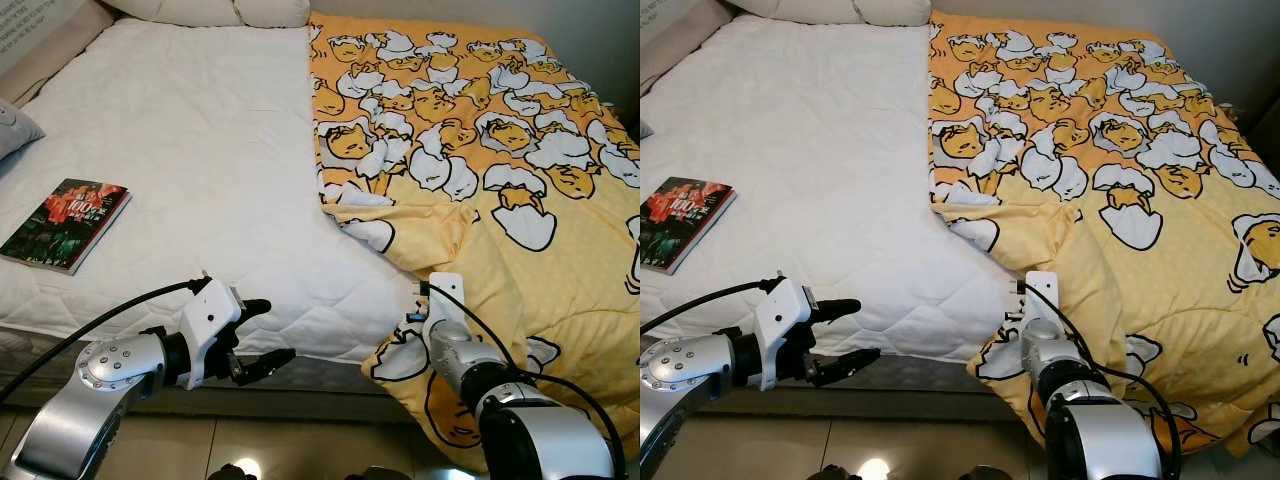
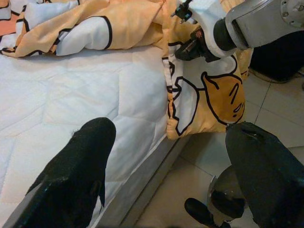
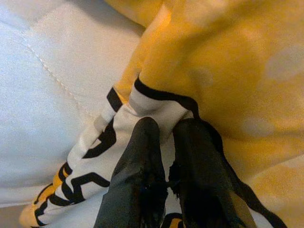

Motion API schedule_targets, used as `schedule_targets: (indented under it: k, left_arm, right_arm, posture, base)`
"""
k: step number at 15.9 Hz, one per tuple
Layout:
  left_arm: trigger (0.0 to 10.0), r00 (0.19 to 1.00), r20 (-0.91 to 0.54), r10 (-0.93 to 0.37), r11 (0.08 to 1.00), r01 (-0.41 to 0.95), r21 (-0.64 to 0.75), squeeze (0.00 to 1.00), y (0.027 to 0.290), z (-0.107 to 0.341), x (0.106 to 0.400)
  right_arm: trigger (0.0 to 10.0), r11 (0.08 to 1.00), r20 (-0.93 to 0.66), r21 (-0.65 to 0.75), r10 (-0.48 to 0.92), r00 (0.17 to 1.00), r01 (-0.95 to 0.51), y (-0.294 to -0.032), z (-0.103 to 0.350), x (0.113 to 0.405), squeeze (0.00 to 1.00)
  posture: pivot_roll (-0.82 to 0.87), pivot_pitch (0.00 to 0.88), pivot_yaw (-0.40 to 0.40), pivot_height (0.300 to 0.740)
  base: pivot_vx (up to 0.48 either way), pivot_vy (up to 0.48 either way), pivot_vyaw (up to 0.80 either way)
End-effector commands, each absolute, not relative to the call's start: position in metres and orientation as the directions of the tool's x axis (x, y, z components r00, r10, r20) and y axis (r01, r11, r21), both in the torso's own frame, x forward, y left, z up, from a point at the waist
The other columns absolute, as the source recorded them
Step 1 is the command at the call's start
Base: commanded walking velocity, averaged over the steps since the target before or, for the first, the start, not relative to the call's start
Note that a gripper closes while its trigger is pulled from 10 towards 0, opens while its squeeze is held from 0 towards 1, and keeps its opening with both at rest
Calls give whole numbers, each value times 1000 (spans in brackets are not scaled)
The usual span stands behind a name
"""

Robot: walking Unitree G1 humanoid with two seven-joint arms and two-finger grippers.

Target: Clean up the room

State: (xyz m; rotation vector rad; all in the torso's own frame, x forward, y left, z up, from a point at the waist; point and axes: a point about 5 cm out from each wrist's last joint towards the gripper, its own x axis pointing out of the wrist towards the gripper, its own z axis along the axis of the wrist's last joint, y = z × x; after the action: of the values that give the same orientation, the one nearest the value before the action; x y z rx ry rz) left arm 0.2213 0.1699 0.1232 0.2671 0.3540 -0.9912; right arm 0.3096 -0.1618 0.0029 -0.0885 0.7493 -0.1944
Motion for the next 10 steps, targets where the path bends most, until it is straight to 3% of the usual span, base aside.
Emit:
schedule_targets:
  k: [1,5,10]
  left_arm:
    - [10000,492,-407,-769,515,855,61,0,168,123,222]
    - [10000,500,-403,-766,522,851,64,0,169,123,222]
    - [10000,506,-400,-764,530,846,59,0,168,120,221]
  right_arm:
    - [0,985,-670,-103,-174,722,141,-165,2,309,0]
    - [0,999,-654,-8,18,756,-31,-155,-3,304,0]
    - [0,995,-605,21,87,791,-94,-141,3,306,0]
  posture:
    - [4,58,-77,740]
    - [0,53,-76,740]
    - [-19,48,-67,740]
  base:
    - [0,0,0]
    - [0,0,0]
    - [0,0,0]
